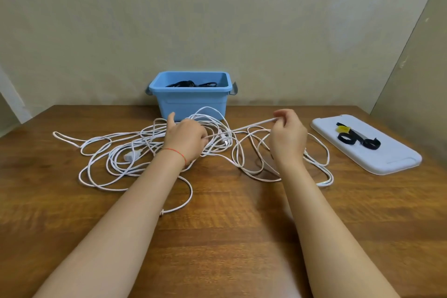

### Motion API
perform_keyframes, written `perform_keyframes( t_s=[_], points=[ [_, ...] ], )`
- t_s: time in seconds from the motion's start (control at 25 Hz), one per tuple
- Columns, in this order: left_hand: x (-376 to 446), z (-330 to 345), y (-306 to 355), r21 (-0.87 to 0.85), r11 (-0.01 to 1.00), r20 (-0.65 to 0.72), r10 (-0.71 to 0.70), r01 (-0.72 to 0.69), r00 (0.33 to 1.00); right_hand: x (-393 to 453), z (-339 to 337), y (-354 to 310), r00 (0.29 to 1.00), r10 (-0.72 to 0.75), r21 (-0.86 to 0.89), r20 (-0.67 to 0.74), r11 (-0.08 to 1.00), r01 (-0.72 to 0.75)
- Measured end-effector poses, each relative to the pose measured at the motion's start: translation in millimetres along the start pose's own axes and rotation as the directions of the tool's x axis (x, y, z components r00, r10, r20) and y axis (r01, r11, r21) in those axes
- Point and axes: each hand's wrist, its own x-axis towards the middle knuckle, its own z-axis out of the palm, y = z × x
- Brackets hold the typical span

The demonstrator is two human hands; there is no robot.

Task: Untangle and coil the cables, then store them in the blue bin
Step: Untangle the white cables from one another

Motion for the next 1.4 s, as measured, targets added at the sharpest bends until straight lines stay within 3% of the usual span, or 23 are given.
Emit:
perform_keyframes(
  t_s=[0.04, 0.12, 0.2, 0.28, 0.4, 0.52, 0.6, 0.68, 0.72, 0.8, 0.92, 1.0, 1.08, 1.12, 1.16, 1.2, 1.24, 1.28, 1.36, 1.4],
  points=[
    [-0.6, 0.8, 1.3, -0.034, 0.999, -0.028, 0.019, -0.020, 0.999, 0.2, 0.1, 2.7, 0.990, -0.144, -0.225, -0.007, 0.965, 0.139],
    [-2.0, 0.9, 8.6, -0.087, 0.992, -0.103, 0.083, -0.092, 0.991, -4.4, 8.5, 0.6, 0.883, -0.466, -0.429, 0.055, 0.787, 0.443],
    [-6.0, 0.1, 18.9, -0.138, 0.976, -0.149, 0.145, -0.166, 0.978, -20.2, 27.4, -10.5, 0.755, -0.606, -0.442, 0.251, 0.622, 0.646],
    [-13.9, 2.4, 24.1, -0.176, 0.974, -0.127, 0.124, -0.145, 0.984, -37.1, 42.0, -18.1, 0.682, -0.576, -0.301, 0.451, 0.621, 0.723],
    [-23.6, 9.2, 16.1, -0.261, 0.961, -0.156, 0.048, -0.088, 0.987, -37.6, 36.4, -16.2, 0.722, -0.359, -0.095, 0.591, 0.858, 0.504],
    [-27.9, 9.0, 3.4, -0.335, 0.940, -0.110, 0.035, -0.070, 0.993, -33.6, 38.7, -8.5, 0.762, -0.239, -0.089, 0.603, 0.928, 0.362],
    [-31.8, 6.4, 0.4, -0.344, 0.935, -0.073, 0.061, -0.082, 0.995, -31.9, 43.7, -5.1, 0.869, -0.174, -0.174, 0.464, 0.943, 0.282],
    [-35.2, 4.9, -1.7, -0.358, 0.930, -0.061, 0.068, -0.085, 0.996, -24.2, 38.5, -1.6, 0.978, -0.074, -0.248, 0.197, 0.961, 0.123],
    [-35.3, 6.4, -4.3, -0.336, 0.939, -0.058, 0.052, -0.068, 0.997, -19.6, 31.6, 1.0, 0.996, -0.026, -0.239, 0.088, 0.970, 0.047],
    [-32.2, 11.7, -13.3, -0.232, 0.972, -0.026, -0.025, 0.019, 0.999, -14.0, 20.2, 7.6, 0.999, 0.007, -0.151, 0.042, 0.989, 0.000],
    [-27.9, 20.6, -27.2, -0.163, 0.965, 0.102, -0.190, 0.205, 0.976, -12.2, 14.8, 6.9, 0.993, -0.067, 0.038, 0.092, 0.997, 0.064],
    [-30.8, 16.1, -22.8, -0.255, 0.947, -0.023, -0.206, 0.194, 0.978, -11.9, 13.6, 1.4, 0.982, -0.152, 0.133, 0.108, 0.982, 0.137],
    [-33.2, 5.7, -9.1, -0.356, 0.934, -0.393, -0.150, 0.000, 0.907, -12.1, 12.3, -4.2, 0.952, -0.251, 0.155, 0.174, 0.962, 0.225],
    [-33.8, -1.9, 0.9, -0.419, 0.900, -0.488, -0.113, -0.119, 0.866, -13.8, 12.4, -7.0, 0.929, -0.302, 0.166, 0.211, 0.948, 0.271],
    [-32.3, -10.3, 12.6, -0.524, 0.825, -0.482, -0.084, -0.210, 0.872, -15.7, 12.9, -9.4, 0.908, -0.345, 0.200, 0.239, 0.932, 0.301],
    [-30.9, -16.7, 24.0, -0.676, 0.705, -0.365, -0.069, -0.214, 0.928, -19.1, 13.9, -12.8, 0.889, -0.374, 0.257, 0.264, 0.916, 0.309],
    [-28.7, -21.6, 37.1, -0.830, 0.547, -0.159, -0.043, -0.110, 0.986, -20.2, 13.5, -14.3, 0.875, -0.393, 0.318, 0.283, 0.899, 0.301],
    [-27.2, -24.1, 46.8, -0.940, 0.337, 0.046, -0.022, 0.051, 0.999, -20.4, 13.5, -15.2, 0.863, -0.404, 0.351, 0.303, 0.889, 0.294],
    [-24.6, -17.0, 51.6, -0.937, -0.058, 0.344, 0.028, 0.345, 0.939, -21.4, 14.4, -13.0, 0.847, -0.396, 0.293, 0.354, 0.907, 0.301],
    [-23.7, -11.1, 47.3, -0.888, -0.147, 0.431, 0.073, 0.437, 0.900, -21.7, 15.2, -11.2, 0.843, -0.376, 0.213, 0.384, 0.925, 0.316]
  ],
)
